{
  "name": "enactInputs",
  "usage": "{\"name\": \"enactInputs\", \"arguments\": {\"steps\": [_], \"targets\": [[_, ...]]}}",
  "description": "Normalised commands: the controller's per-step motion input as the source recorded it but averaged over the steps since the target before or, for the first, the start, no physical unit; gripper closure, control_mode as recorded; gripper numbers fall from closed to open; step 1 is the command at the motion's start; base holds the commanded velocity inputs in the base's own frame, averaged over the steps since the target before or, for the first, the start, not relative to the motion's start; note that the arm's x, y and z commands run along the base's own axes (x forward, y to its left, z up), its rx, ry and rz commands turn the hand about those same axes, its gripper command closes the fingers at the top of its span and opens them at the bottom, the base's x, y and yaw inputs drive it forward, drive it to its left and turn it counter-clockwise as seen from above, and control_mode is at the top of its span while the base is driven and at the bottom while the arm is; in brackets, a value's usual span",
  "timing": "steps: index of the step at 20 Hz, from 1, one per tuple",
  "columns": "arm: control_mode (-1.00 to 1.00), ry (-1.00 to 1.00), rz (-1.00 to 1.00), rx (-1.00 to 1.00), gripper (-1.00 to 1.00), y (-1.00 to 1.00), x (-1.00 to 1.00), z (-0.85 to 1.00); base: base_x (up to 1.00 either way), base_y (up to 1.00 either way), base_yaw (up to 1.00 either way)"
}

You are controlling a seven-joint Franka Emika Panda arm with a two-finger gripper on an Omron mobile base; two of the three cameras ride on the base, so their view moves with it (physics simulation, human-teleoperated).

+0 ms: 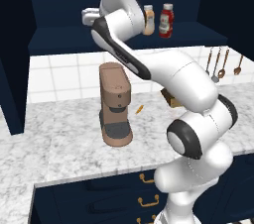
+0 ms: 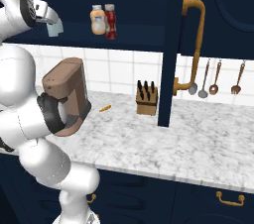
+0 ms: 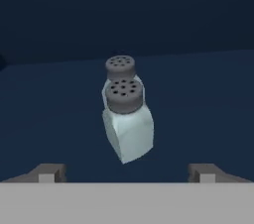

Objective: Put the shaker and condiment bottle from the counter next to their counterparts in the cabinet.

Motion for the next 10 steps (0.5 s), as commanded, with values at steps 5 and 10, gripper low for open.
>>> {"name": "enactInputs", "arguments": {"steps": [5, 10], "targets": [[-1.0, -0.08, 0.0, 0.03, -1.0, -0.15, -0.84, 0.0, 0.0, 0.0, 0.0], [-1.0, -0.14, 0.0, 0.02, -1.0, -0.19, -0.91, 0.0, 0.0, 0.0, 0.0]]}}
